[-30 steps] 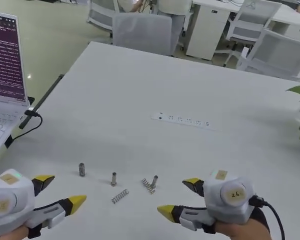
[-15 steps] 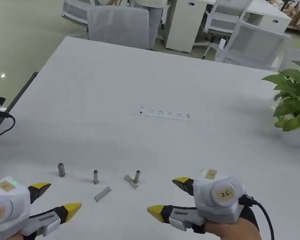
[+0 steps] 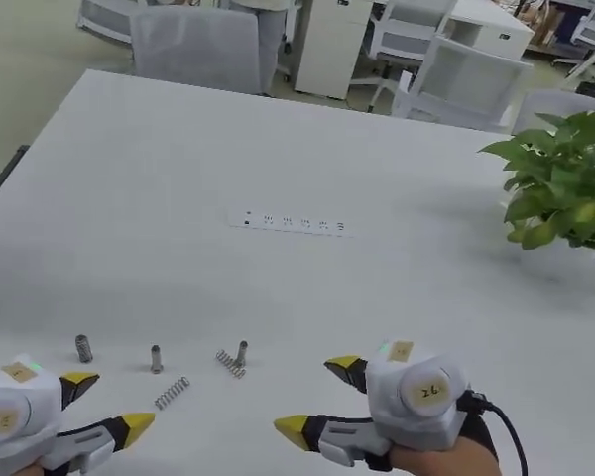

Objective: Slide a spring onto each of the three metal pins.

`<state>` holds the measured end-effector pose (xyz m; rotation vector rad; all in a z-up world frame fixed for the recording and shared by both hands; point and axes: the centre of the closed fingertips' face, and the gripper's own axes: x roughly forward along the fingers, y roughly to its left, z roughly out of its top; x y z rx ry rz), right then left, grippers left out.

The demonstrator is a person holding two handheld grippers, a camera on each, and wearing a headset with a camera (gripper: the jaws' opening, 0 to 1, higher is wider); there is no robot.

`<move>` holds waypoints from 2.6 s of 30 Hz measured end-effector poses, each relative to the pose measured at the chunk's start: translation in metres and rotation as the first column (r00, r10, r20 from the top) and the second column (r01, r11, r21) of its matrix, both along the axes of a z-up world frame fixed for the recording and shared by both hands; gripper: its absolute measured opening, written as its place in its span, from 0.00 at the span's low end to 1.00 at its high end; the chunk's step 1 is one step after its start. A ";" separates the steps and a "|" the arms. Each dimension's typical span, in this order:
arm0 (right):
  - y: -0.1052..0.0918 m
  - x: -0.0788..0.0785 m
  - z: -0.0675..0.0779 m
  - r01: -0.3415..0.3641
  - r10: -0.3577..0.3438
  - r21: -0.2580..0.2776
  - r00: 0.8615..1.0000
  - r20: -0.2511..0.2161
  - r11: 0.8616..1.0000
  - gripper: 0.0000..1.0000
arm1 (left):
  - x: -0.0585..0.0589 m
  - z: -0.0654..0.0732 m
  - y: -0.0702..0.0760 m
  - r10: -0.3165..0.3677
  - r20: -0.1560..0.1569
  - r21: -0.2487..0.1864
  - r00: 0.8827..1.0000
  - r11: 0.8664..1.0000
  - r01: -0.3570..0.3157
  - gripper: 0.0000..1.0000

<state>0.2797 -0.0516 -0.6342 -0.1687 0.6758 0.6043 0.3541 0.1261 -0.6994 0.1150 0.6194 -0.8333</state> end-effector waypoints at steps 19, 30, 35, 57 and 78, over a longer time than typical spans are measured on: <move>-0.019 -0.008 0.001 0.051 -0.051 -0.002 0.999 -0.012 0.999 0.55 | 0.015 -0.055 -0.032 -0.040 -0.085 0.050 0.996 0.998 0.044 0.32; -0.019 -0.011 -0.003 0.052 -0.052 0.000 0.998 -0.025 0.999 0.54 | 0.019 -0.082 -0.040 -0.048 -0.108 0.097 0.993 0.994 0.059 0.16; -0.021 -0.012 -0.003 0.056 -0.055 0.000 0.998 -0.027 0.998 0.54 | 0.019 -0.087 -0.039 -0.038 -0.116 0.112 0.992 0.992 0.051 0.11; -0.014 -0.015 -0.012 0.045 -0.044 0.022 0.998 -0.046 0.999 0.53 | 0.009 -0.079 -0.028 -0.048 -0.103 0.125 0.994 0.990 0.061 0.03; -0.002 -0.015 -0.014 0.021 -0.019 0.036 0.999 -0.041 0.999 0.53 | -0.018 -0.088 0.001 -0.052 -0.122 0.193 0.991 0.978 0.075 0.03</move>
